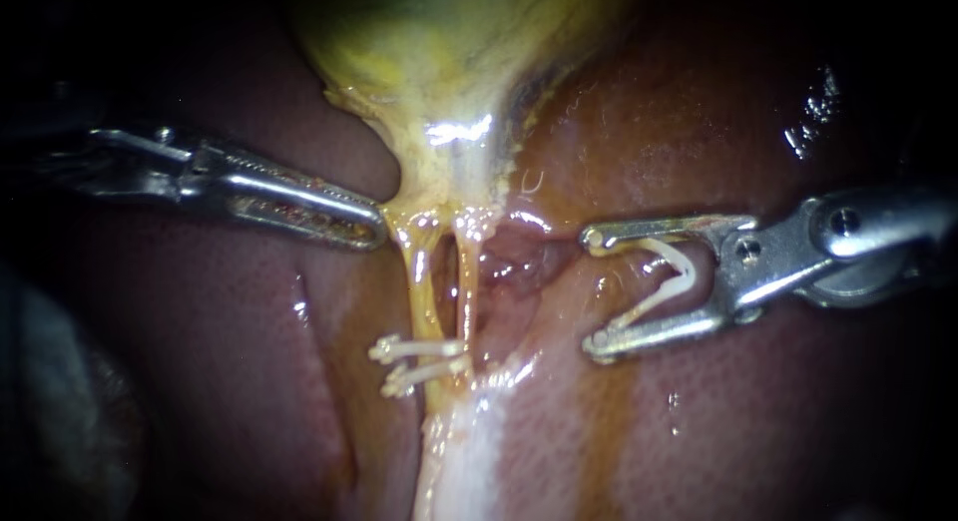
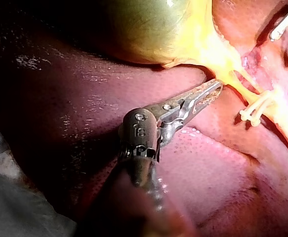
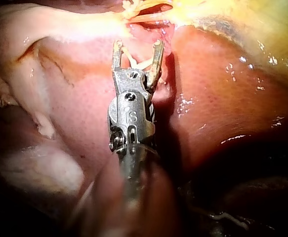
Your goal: Clipping third clip left tube
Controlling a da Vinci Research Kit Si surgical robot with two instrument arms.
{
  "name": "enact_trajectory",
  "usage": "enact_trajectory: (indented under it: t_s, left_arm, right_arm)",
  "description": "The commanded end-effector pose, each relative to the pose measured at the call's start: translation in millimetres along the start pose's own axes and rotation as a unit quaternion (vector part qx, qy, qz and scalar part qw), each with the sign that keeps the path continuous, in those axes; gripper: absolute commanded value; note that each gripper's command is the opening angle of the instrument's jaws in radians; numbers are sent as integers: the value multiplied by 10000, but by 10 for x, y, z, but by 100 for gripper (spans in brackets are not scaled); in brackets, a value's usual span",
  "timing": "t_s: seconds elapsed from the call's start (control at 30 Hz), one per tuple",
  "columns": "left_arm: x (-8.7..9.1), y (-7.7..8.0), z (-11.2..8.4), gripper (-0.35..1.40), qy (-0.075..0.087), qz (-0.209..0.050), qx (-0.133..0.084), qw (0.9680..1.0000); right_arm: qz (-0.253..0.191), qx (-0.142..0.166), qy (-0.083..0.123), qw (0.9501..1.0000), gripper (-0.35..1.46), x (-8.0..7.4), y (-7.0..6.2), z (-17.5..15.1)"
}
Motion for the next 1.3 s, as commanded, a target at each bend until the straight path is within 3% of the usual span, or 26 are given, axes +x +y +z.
enact_trajectory:
  t_s: [0.03, 0.2, 0.43, 0.6, 0.7, 0.87, 1.1, 1.3]
  left_arm:
    - [-1, 0, -2, -35, -1, -1, -2, 10000]
    - [6, 3, -23, -35, 22, -22, 27, 10000]
    - [33, 10, -77, -35, 121, -132, 222, 9996]
    - [42, 16, -101, -35, 195, -92, 275, 9994]
    - [42, 19, -102, -35, 220, -112, 296, 9993]
    - [41, 23, -96, -35, 240, -120, 341, 9991]
    - [41, 27, -93, -35, 224, -100, 309, 9992]
    - [42, 29, -92, -35, 222, -104, 304, 9992]
  right_arm:
    - [1, 4, 1, 10000, 50, 0, 0, 0]
    - [0, 20, 2, 10000, 50, 0, 0, 0]
    - [0, 35, 3, 10000, 50, 0, -1, 0]
    - [7, 78, 35, 10000, 50, 3, -2, 2]
    - [22, 214, 87, 9997, 49, 10, -2, 8]
    - [668, 289, 272, 9970, 49, 26, -3, 30]
    - [1494, 475, 745, 9848, 49, 49, 10, 73]
    - [1847, 599, 1015, 9757, 48, 62, 20, 99]
